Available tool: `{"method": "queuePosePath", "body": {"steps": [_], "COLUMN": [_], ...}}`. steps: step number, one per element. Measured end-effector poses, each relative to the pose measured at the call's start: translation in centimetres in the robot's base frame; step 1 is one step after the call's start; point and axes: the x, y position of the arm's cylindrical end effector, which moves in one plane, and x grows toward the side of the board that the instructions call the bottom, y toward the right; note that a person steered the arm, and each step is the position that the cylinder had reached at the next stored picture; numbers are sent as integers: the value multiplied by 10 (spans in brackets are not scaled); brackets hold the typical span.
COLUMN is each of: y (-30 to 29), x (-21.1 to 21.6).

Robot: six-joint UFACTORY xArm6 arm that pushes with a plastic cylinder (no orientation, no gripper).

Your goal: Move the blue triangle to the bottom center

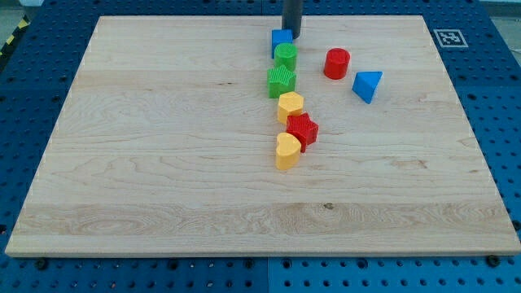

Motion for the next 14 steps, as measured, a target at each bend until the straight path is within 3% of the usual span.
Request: {"method": "queuePosePath", "body": {"steps": [2, 4, 6, 7, 8, 9, 11, 12, 14], "y": [0, 16, 148, 221, 245, 236, 196, 149, 132], "x": [23, -2, -1, 35, 92, 121, 112, 112, 102]}}
